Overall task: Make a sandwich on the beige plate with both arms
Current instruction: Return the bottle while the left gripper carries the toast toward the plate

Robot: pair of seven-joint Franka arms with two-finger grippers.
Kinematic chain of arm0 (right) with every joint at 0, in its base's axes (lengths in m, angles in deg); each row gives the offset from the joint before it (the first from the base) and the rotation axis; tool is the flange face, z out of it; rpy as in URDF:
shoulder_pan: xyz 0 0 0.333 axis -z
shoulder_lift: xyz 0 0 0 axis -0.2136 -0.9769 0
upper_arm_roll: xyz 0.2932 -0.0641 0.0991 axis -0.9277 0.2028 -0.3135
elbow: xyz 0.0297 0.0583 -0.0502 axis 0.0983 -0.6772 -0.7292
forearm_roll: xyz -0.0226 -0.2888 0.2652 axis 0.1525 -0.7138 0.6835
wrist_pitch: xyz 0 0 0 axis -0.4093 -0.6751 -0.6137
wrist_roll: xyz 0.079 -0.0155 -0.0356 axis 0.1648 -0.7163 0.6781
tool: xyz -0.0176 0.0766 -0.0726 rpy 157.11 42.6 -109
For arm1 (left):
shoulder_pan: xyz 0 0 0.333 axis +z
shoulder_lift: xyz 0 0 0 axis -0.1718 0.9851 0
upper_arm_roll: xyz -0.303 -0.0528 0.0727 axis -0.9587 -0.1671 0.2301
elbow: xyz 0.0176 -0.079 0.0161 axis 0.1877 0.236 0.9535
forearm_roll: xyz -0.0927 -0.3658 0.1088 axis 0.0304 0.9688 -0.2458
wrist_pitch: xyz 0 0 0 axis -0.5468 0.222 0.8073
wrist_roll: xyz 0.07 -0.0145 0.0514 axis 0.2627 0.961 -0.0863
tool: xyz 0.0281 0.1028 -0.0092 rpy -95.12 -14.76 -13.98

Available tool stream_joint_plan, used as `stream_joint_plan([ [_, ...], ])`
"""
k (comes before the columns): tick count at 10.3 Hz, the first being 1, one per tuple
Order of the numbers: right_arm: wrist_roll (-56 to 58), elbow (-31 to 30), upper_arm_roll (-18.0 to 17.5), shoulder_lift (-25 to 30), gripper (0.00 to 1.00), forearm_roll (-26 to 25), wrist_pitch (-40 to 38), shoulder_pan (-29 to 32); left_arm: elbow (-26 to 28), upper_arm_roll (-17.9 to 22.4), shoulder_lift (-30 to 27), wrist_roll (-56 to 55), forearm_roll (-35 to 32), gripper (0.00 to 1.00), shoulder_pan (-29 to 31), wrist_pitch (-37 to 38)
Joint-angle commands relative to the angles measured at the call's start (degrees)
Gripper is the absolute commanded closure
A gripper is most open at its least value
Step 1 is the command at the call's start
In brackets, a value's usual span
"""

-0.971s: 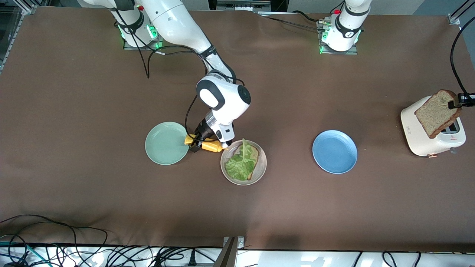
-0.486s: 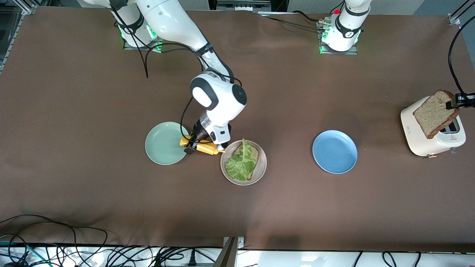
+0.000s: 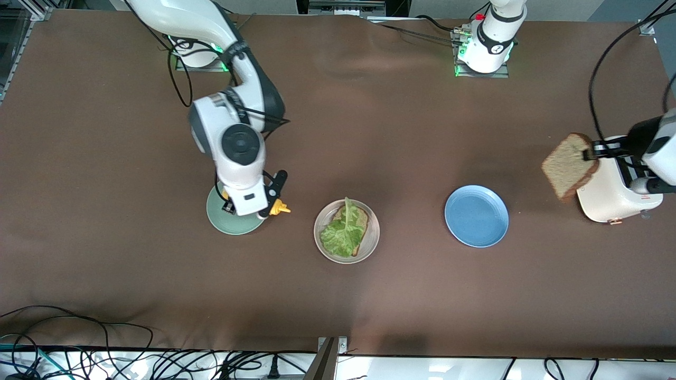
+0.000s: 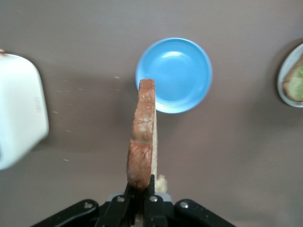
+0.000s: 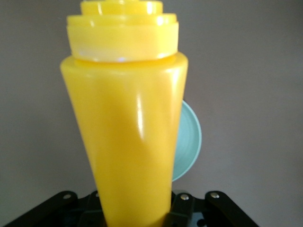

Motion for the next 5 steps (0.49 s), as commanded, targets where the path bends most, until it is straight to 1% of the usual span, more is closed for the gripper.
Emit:
stream_joint_plan([
  [1,8.8,-6.7,-9.3,6.3,1.00,7.2,-0.7,13.1,-0.9,0.2,1.9,-9.3,5.1,1.00,-4.4,-0.1],
  [2,14.5,-7.0,-11.5,6.9,1.00,10.8,-2.1,17.7,-1.3,0.2,3.5,-13.6,7.2,1.00,-7.2,-0.7],
  [4,26.9,-6.8,-11.5,6.8,1.00,18.6,-5.4,23.6,-2.5,0.3,7.0,-23.6,9.4,1.00,-11.9,-6.6],
  [5,32.7,-6.8,-11.5,6.5,1.00,20.8,-6.6,26.4,-2.5,0.3,8.3,-27.8,9.5,1.00,-14.3,-10.8],
])
